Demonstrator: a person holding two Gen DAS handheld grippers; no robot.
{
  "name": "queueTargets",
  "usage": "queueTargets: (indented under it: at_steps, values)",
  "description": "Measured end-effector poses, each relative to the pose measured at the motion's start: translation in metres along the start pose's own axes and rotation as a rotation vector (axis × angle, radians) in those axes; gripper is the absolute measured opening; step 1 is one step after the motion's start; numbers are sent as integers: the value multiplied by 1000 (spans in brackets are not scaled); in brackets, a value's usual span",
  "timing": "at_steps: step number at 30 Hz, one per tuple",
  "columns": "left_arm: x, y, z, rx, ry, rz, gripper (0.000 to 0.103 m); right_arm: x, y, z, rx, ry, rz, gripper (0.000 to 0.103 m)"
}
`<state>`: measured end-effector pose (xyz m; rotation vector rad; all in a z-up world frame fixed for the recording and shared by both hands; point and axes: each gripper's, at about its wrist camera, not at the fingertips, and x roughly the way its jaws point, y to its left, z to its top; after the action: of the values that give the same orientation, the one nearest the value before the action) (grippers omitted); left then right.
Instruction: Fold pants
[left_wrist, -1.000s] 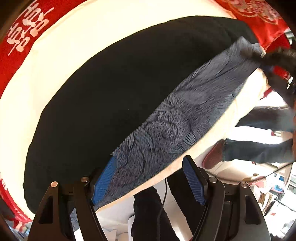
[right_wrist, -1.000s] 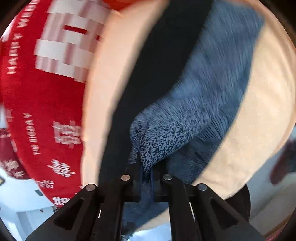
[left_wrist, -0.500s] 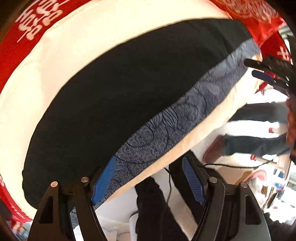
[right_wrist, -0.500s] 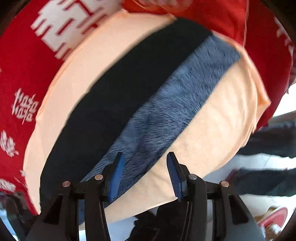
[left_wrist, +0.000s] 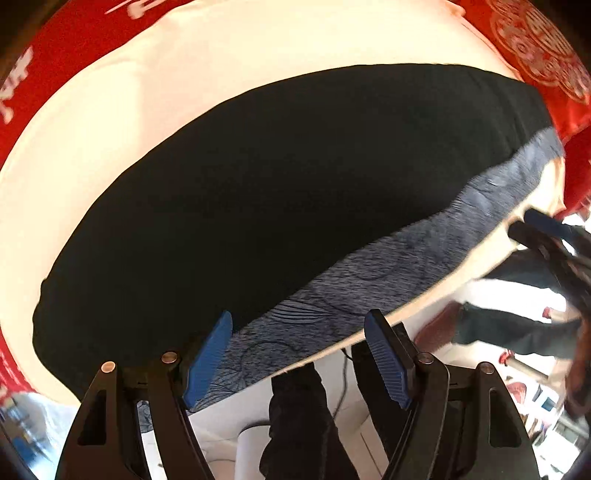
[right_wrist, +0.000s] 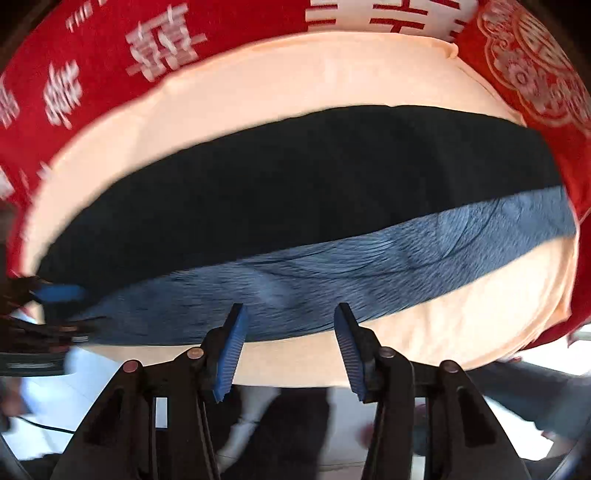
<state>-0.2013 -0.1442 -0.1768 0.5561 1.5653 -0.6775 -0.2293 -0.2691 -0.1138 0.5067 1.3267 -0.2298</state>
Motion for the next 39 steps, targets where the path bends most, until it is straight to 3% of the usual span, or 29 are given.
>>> queueTargets:
  at_steps: [3, 7, 8, 9, 10, 12, 18, 22, 25, 27, 28, 31, 33, 36, 39]
  values:
    - [7, 11, 0, -64, 0, -12, 75, 2, 35, -3, -133, -34, -22, 53]
    - [14, 24, -13, -62, 0, 17, 75, 29, 83, 9, -336, -68, -96, 58]
    - [20, 31, -18, -63, 18, 48, 75, 56, 85, 4, -394, 18, -192, 59]
    - [28, 40, -25, -82, 47, 75, 75, 69, 81, 0, -404, 84, -230, 61]
    - [33, 48, -29, -100, 69, 85, 75, 64, 81, -4, -414, 42, -227, 62]
    - [41, 71, -43, -170, 98, 91, 75, 59, 83, -9, -423, 99, -245, 62]
    - [28, 97, -69, -251, 36, 53, 75, 16, 114, 12, -472, -63, -141, 69]
    - [12, 118, -91, -306, -13, 2, 75, 23, 135, 24, -518, -75, -90, 78]
    - [7, 122, -103, -312, -34, 33, 75, 47, 148, -4, -625, 7, -62, 80]
    - [6, 127, -112, -327, -31, 33, 75, 77, 161, -32, -753, 119, -121, 81]
    - [5, 136, -110, -338, -32, 38, 75, 75, 167, -42, -810, 87, -161, 82]
    - [-4, 157, -131, -403, -60, 36, 75, 52, 177, -51, -765, 82, -31, 82]
    - [-5, 165, -147, -433, -79, 43, 75, 41, 186, -64, -790, 43, -30, 82]
    - [-2, 187, -170, -500, -98, 91, 75, 34, 205, -79, -905, 0, -56, 82]
    - [-4, 210, -174, -610, -145, 77, 75, 34, 247, -75, -1036, -59, -44, 82]
